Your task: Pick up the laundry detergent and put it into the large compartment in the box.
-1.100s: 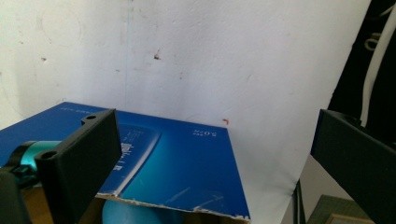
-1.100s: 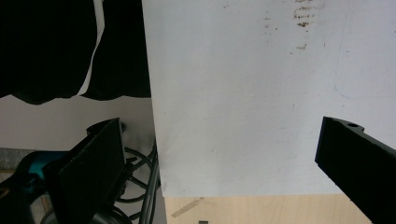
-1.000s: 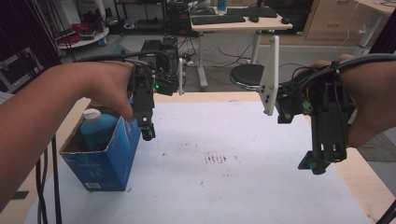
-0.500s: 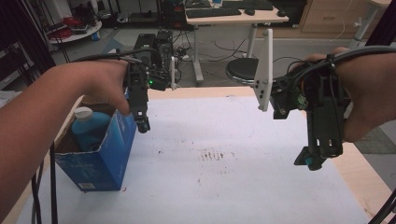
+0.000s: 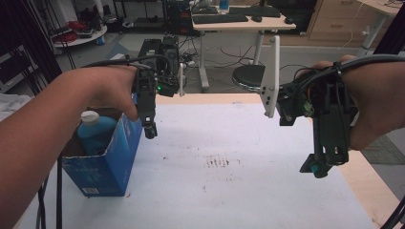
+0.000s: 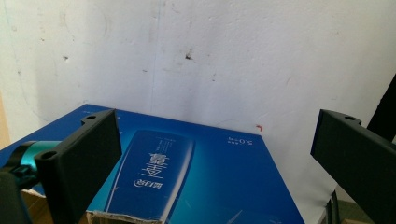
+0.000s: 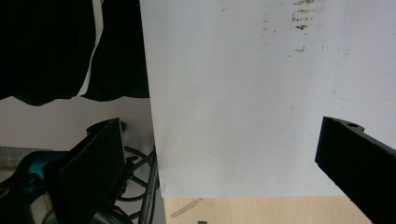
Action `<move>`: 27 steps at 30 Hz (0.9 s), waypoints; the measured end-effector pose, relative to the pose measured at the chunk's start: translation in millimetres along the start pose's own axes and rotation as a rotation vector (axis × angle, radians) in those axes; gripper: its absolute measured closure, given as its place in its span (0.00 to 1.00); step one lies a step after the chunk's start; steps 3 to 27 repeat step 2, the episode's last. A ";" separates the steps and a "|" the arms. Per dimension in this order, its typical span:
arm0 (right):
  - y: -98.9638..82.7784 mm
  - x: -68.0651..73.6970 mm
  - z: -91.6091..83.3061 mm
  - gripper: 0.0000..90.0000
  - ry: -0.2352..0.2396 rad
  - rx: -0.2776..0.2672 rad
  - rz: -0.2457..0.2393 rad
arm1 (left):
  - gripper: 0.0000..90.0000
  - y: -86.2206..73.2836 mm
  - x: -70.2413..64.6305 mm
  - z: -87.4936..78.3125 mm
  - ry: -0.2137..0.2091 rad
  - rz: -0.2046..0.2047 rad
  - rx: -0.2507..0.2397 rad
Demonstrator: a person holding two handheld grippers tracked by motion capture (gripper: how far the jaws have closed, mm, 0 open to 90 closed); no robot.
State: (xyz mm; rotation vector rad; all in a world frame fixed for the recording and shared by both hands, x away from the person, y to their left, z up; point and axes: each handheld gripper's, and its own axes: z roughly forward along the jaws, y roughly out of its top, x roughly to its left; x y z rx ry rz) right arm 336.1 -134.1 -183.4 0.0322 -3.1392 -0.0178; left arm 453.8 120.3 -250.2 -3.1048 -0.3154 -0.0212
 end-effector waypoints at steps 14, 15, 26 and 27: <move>-0.9 1.4 -0.1 0.01 0.008 0.001 -0.008 | 0.02 0.7 -0.4 0.5 -0.003 -0.001 -0.002; -0.9 1.4 -0.1 0.01 0.008 0.001 -0.008 | 0.02 0.7 -0.4 0.5 -0.003 -0.001 -0.002; -0.9 1.4 -0.1 0.01 0.008 0.001 -0.008 | 0.02 0.7 -0.4 0.5 -0.003 -0.001 -0.002; -0.9 1.4 -0.1 0.01 0.008 0.001 -0.008 | 0.02 0.7 -0.4 0.5 -0.003 -0.001 -0.002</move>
